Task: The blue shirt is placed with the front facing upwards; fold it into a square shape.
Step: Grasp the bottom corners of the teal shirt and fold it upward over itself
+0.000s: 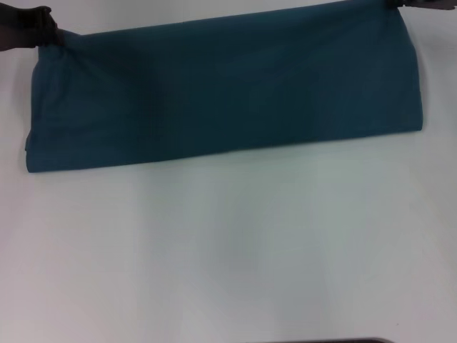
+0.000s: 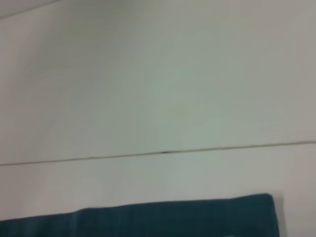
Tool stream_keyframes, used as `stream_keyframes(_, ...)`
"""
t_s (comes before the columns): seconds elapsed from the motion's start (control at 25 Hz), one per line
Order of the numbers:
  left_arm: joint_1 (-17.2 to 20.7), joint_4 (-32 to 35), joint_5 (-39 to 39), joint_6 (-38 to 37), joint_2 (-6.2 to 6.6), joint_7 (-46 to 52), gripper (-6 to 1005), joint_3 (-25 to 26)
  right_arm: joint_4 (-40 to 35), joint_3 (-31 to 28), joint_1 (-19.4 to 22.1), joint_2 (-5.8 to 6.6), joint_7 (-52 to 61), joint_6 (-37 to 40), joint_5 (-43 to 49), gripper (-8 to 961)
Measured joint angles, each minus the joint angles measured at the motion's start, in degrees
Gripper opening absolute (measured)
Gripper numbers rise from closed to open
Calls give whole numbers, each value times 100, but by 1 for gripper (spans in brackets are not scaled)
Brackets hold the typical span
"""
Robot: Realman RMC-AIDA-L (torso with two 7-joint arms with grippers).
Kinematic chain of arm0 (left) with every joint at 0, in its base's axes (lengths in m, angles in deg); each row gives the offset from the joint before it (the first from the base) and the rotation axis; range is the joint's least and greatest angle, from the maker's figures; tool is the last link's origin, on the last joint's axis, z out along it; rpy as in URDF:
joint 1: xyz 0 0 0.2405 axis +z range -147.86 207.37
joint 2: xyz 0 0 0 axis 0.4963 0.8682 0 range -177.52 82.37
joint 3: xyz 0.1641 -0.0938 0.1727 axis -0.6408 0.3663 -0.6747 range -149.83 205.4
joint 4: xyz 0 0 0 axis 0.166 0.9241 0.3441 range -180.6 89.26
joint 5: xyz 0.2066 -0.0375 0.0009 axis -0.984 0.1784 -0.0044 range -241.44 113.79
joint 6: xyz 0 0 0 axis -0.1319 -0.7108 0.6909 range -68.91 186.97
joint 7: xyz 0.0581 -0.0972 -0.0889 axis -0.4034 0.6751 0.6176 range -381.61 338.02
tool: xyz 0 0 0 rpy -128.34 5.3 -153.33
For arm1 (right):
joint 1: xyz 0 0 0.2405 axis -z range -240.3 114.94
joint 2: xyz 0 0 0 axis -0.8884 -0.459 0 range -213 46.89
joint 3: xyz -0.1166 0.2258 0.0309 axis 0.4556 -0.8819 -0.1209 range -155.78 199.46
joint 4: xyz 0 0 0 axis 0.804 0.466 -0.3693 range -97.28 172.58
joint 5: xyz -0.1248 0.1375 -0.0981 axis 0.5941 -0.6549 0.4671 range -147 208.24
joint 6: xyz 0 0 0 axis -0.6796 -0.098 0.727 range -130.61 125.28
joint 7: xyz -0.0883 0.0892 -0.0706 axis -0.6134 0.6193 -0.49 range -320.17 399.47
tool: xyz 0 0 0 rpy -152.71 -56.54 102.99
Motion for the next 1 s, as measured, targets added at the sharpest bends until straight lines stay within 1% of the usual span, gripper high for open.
stream_keyframes(0.16,-98,81,-21,173,0,99,54,-83,188,176,-146,-24,39,-378,90,60)
stream_keyframes(0.44,-179,92,-32,285,0,239,55,-225,491,272,-490,-68,180,-862,599,63)
stream_keyframes(0.64,-194,92,-33,317,0,283,55,-269,576,296,-629,-116,186,-1035,741,65)
stream_keyframes(0.88,-206,98,-86,321,2,294,55,-269,581,322,-666,-121,188,-1047,745,68)
stream_keyframes(1.0,-246,220,-102,286,51,391,55,-255,601,322,-667,-110,188,-1021,747,69)
